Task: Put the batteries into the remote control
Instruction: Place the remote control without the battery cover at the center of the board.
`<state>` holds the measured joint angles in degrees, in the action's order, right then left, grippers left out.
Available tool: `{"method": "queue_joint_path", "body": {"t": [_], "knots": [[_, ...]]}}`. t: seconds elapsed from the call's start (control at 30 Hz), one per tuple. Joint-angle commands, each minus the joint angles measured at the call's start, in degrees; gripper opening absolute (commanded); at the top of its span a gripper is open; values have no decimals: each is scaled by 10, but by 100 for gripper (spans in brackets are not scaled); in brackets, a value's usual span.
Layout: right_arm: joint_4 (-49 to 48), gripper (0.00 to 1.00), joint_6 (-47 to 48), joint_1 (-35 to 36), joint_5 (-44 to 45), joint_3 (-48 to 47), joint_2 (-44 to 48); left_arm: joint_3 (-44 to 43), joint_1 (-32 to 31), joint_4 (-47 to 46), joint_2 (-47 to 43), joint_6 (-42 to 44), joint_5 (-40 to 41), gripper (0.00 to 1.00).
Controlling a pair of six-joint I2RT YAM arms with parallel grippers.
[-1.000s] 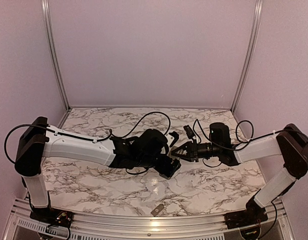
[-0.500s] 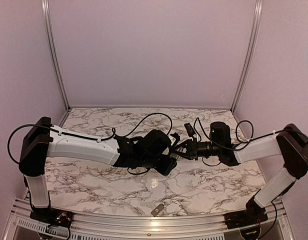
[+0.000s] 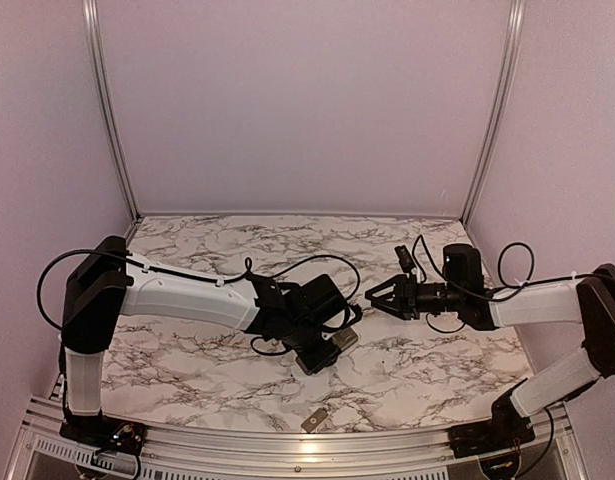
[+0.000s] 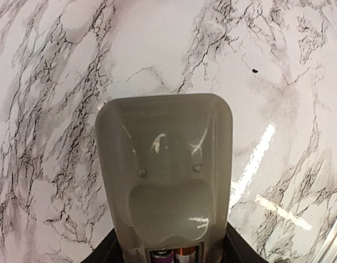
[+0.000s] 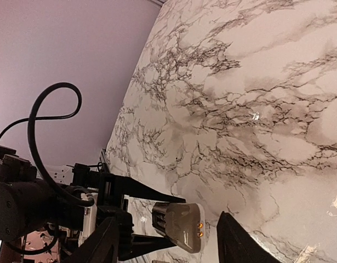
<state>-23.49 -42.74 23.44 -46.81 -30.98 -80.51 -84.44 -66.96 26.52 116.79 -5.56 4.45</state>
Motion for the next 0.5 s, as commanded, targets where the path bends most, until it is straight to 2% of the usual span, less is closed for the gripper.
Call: {"method": "queue_joint_path", "body": {"t": [0.0, 0.23, 0.47], "knots": [[48, 59, 35, -14, 11, 16, 24, -36, 9, 56, 33, 28, -29, 37], [53, 58, 43, -24, 4, 28, 37, -71, 10, 85, 72, 46, -27, 44], [63, 58, 56, -24, -1, 18, 34, -90, 10, 116, 84, 53, -25, 61]]}}
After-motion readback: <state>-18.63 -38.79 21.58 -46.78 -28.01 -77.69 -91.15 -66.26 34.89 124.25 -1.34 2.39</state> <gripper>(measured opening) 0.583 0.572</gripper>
